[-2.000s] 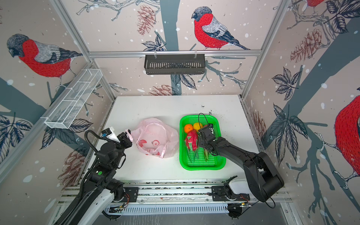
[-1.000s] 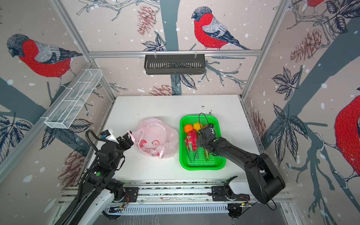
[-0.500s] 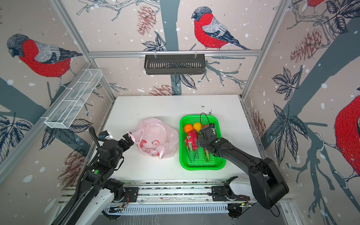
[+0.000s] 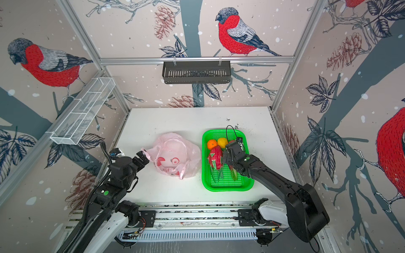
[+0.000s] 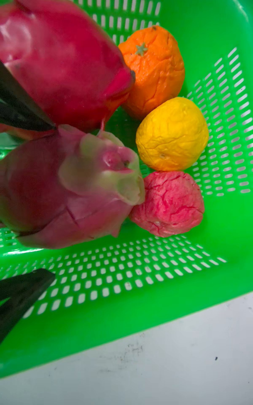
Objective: Untie the knot of the plastic bag and take out the fruit
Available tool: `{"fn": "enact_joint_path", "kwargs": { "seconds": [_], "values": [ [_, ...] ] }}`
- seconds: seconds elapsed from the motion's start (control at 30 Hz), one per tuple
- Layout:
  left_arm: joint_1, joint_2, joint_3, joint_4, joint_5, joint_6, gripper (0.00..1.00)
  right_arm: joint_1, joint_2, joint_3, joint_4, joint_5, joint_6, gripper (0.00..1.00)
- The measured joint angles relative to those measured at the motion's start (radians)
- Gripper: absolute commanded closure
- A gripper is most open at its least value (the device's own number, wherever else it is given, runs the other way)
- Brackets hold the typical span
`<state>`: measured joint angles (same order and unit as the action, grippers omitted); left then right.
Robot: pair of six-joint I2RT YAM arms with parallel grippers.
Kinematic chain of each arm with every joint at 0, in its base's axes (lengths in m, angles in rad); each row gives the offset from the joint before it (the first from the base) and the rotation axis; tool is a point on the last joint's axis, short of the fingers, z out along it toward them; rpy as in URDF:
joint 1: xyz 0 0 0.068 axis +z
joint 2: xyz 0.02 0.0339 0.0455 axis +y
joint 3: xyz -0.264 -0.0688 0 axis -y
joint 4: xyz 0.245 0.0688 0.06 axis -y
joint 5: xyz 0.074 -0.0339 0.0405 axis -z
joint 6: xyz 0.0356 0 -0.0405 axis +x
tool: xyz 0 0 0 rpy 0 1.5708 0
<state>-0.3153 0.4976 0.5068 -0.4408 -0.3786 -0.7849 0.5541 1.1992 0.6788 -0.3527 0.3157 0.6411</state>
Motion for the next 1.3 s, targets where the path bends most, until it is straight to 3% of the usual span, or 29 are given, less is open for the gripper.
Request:
{"fn": "enact_joint_path", "kwargs": {
  "seconds": [0.3,0.77,1.03,1.3],
  "values": [
    [0.0,-0.02,0.016,-0.068,-0.005,-0.01,0.05,0.015,-0.029,0.026,-0.031,0.015,0.012,0.01],
    [0.0,0.008,0.043,-0.188,0.121,-0.122,0.08,0.023,-0.048,0.08,-0.065,0.041,0.013,0.01],
    [-0.001,-0.014,0.098,-0.289,0.037,-0.19,0.08,0.02,-0.071,0.108,-0.065,0.063,-0.014,0.01],
    [-0.001,0.071,0.153,-0.296,-0.097,-0.174,0.04,-0.009,-0.11,0.112,-0.042,0.098,-0.047,0.01]
  ]
}}
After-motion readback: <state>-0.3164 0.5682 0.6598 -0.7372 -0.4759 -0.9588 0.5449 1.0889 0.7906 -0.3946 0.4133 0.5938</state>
